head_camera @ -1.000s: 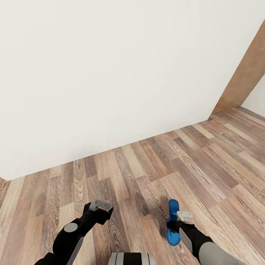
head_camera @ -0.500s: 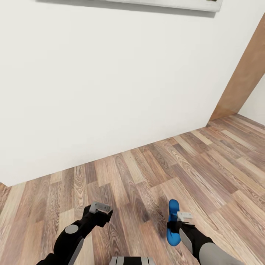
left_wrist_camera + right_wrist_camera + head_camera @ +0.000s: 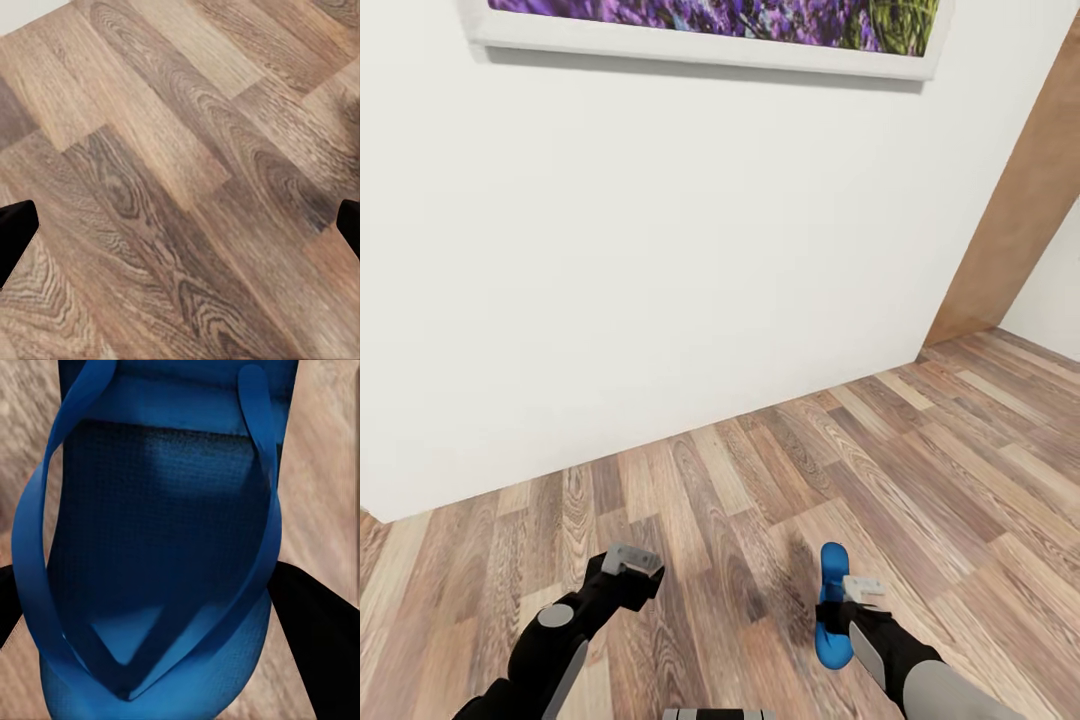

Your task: In the bedroom, move the book from the bed onto either nightstand, and place the two sandals side by side next to the bed.

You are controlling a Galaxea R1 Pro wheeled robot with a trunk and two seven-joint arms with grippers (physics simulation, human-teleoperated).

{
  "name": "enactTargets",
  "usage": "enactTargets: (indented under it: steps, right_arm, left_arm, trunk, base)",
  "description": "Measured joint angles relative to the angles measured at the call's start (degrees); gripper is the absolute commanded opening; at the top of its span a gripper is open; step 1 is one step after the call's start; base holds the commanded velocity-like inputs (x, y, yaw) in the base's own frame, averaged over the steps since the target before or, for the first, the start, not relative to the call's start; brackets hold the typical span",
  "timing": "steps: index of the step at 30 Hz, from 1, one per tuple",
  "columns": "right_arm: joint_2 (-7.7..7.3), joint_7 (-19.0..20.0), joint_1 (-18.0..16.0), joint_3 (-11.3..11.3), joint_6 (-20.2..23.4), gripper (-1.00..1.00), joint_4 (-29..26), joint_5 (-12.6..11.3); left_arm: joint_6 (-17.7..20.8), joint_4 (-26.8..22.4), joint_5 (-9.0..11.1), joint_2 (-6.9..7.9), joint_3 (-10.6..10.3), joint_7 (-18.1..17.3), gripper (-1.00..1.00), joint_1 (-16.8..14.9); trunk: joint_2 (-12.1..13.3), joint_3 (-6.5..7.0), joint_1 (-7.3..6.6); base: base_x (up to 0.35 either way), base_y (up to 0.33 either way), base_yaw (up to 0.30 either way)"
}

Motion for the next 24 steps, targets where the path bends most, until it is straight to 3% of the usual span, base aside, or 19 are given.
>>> enactTargets:
  steps: [12, 24]
  right_arm:
    - [0.11, -0.01, 0.1, 0.13, -5.46, -1.0, 0.28, 0.04]
    - [0.12, -0.02, 0.13, 0.1, -6.75, -1.0, 0.26, 0.01]
  left_arm:
    - [-0.06, 0.77, 0.0, -0.02, -0.07, -0.04, 1.0, -0.26]
    - [-0.97, 2.45, -0.02, -0.02, -0.18, 0.0, 1.0, -0.27]
  trunk:
    - [0.16, 2.66, -0.31]
    - [0.32, 5.32, -0.62]
  base:
    - [0.0, 0.0, 0.0]
    - [0.0, 0.0, 0.0]
